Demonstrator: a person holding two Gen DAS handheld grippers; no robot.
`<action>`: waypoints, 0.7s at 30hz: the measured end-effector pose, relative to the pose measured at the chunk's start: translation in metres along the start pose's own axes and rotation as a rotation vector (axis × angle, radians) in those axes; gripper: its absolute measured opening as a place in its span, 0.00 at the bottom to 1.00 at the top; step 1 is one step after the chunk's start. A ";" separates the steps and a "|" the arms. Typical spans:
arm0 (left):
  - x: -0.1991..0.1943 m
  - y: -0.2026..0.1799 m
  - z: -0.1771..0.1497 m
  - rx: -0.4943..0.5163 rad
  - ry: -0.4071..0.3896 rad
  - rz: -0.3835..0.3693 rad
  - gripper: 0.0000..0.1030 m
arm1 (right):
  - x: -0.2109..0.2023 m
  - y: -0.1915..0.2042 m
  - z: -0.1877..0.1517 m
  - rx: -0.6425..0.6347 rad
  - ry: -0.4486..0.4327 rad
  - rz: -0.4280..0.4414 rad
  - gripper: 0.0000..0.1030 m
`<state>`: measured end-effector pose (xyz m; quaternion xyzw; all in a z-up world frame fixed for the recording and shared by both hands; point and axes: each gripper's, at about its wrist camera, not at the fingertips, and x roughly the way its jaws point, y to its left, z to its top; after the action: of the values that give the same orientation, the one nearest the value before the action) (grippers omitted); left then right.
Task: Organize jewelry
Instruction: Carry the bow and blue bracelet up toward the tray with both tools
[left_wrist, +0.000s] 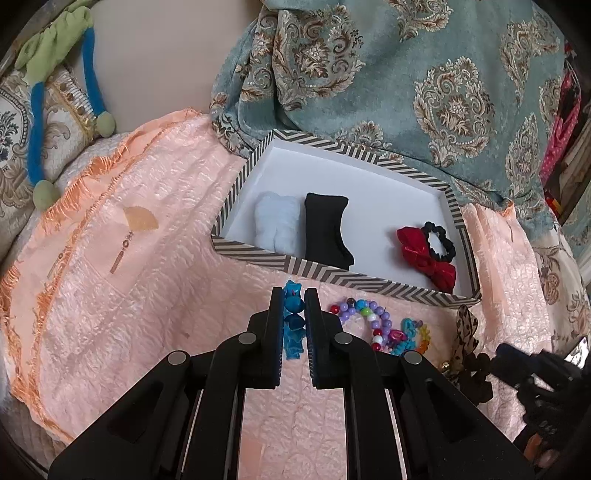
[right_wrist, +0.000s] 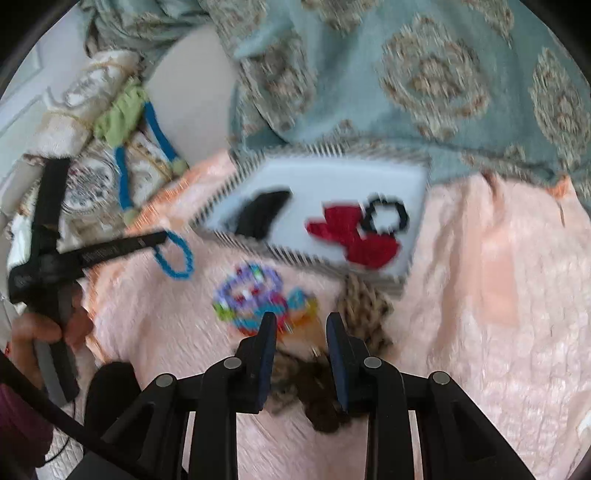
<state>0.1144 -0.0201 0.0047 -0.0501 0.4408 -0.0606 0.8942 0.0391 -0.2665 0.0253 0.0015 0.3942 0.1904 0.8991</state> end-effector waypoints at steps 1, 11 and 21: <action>0.000 0.001 -0.001 -0.003 0.000 -0.001 0.09 | 0.002 -0.002 -0.003 0.002 0.012 -0.007 0.28; -0.003 0.005 -0.002 -0.021 0.002 -0.003 0.09 | 0.019 -0.019 -0.032 0.000 0.079 -0.016 0.51; -0.014 0.009 0.006 -0.019 -0.018 0.001 0.09 | 0.011 -0.016 -0.027 0.010 0.003 0.035 0.19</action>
<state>0.1114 -0.0092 0.0186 -0.0587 0.4331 -0.0554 0.8977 0.0322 -0.2821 -0.0033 0.0126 0.3962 0.2042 0.8951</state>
